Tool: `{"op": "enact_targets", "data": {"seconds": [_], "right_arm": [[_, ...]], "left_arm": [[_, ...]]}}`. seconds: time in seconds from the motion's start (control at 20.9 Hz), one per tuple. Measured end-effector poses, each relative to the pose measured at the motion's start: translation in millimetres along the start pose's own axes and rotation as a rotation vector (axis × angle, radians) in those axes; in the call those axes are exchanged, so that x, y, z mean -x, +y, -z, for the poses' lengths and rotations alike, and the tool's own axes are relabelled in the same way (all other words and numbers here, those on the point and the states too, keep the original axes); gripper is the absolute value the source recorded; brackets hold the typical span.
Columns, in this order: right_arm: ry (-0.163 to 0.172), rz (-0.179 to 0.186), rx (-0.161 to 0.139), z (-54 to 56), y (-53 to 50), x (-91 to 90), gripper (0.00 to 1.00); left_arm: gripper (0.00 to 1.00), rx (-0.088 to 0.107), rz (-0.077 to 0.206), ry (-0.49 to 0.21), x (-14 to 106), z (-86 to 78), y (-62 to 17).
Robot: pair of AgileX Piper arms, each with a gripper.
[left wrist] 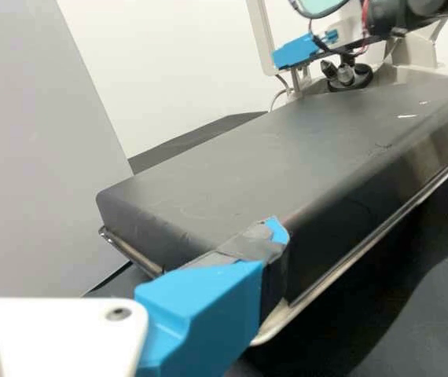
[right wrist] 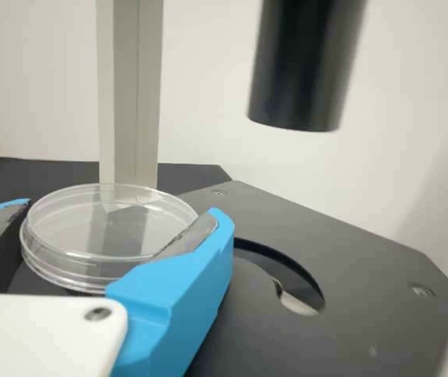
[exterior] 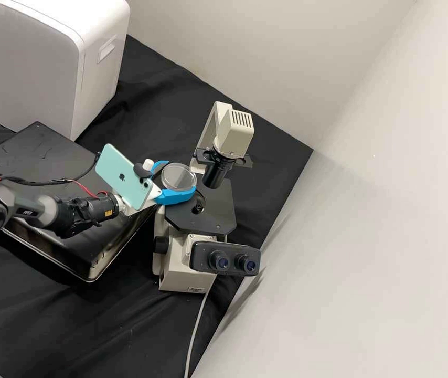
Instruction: Place the petri dish on the bench
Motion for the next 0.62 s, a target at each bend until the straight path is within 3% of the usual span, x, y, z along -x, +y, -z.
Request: {"op": "enact_targets", "data": {"seconds": [0.1,0.34,0.62], "right_arm": [[0.0,-0.012,-0.021,-4.4,1.9,10.6,0.0],[-0.004,-0.055,-0.119,-16.4,9.5,43.6,0.0],[0.03,-0.062,-0.168,-18.9,13.4,73.9,0.0]], "left_arm": [[1.0,0.0,0.0,0.0,0.0,0.0,0.0],[1.0,0.0,0.0,0.0,0.0,0.0,0.0],[1.0,0.0,0.0,0.0,0.0,0.0,0.0]]}}
